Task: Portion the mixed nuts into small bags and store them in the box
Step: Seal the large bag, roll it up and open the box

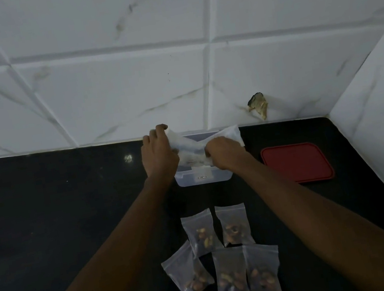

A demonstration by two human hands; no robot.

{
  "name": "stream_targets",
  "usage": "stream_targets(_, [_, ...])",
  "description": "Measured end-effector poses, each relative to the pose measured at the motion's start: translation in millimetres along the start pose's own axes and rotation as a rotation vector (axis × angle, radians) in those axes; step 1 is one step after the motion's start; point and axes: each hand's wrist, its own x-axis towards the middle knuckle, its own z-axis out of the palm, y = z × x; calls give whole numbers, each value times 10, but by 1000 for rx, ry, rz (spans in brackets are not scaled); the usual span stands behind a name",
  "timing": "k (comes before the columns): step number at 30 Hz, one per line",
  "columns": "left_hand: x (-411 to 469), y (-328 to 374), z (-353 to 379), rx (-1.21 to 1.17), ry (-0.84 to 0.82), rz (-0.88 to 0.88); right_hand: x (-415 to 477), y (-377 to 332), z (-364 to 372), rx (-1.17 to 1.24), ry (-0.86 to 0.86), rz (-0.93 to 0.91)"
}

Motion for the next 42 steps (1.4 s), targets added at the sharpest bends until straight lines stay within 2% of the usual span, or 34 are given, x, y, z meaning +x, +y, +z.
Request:
stream_targets(3, [4, 91, -8, 477, -9, 323, 36, -29, -22, -94, -74, -23])
stream_targets(5, [31, 189, 0, 701, -148, 530, 62, -8, 0, -112, -181, -83])
stream_targets(7, [74, 246, 2, 833, -324, 606, 106, 7, 10, -65, -231, -98])
stream_targets(11, [142, 323, 15, 870, -551, 520, 260, -14, -4, -21, -203, -20])
stream_targets(16, [245, 457, 76, 755, -893, 268, 342, 37, 64, -9, -266, 54])
stream_targets(20, [370, 420, 95, 630, -988, 28, 454, 75, 147, 47, -305, 87])
stream_targets(24, [407, 376, 136, 530, -975, -41, 462, 57, 184, 68, -311, 144])
stream_targets(27, [305, 307, 150, 466, -928, 54, 441, 73, 225, 69, -277, 122])
stream_targets(30, [236, 191, 193, 296, -787, 141, 466, 167, 299, 155, -215, 124])
stream_targets(36, [-230, 111, 53, -129, -176, 185, -111, 164, 224, 478, 310, -5])
stream_targets(38, [-493, 75, 26, -195, -73, 134, -409, 90, 230, 550, 447, -50])
stream_targets(42, [-972, -15, -18, -310, -11, -15, -979, -57, 300, 672, 692, -97])
